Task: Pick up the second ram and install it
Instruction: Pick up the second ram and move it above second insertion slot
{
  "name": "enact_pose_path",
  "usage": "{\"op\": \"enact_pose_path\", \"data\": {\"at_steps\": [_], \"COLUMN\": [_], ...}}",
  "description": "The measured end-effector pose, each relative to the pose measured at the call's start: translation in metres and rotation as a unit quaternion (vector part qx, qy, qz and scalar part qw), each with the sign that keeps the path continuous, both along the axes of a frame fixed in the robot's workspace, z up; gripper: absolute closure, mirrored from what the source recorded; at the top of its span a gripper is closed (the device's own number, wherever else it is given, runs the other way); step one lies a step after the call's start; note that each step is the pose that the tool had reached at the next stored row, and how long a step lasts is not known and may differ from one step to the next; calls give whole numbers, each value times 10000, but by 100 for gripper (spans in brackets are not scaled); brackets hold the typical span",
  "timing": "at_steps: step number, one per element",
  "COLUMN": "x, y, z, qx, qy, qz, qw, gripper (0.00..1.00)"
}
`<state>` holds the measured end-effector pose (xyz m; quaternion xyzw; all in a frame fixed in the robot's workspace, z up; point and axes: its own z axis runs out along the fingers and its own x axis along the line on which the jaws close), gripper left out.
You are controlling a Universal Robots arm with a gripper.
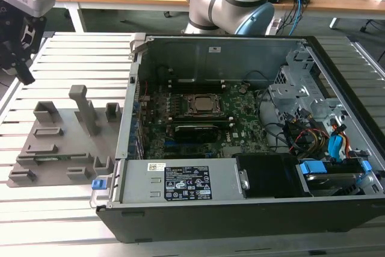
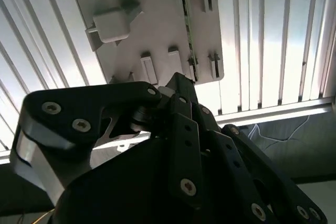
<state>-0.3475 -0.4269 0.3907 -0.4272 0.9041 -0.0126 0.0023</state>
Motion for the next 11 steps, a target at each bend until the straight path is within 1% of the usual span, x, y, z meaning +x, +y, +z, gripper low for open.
{"op": "enact_pose_path", "data": {"at_steps": [1,3,4,6,7,8,10,11], "x": [0,0,0,0,0,0,-1,-1], "y": [0,0,0,0,0,0,0,0], "z": [0,0,1,1,1,0,-1,0], "qx": [-4,-7,-8,-10,-10,-10,-7,-5], "qy": [0,0,1,0,0,0,30,60], "qz": [131,323,381,534,643,698,903,1016], "qw": [9999,9995,9993,9986,9979,9976,9959,9948], "gripper": [89,89,89,89,89,89,89,89]}}
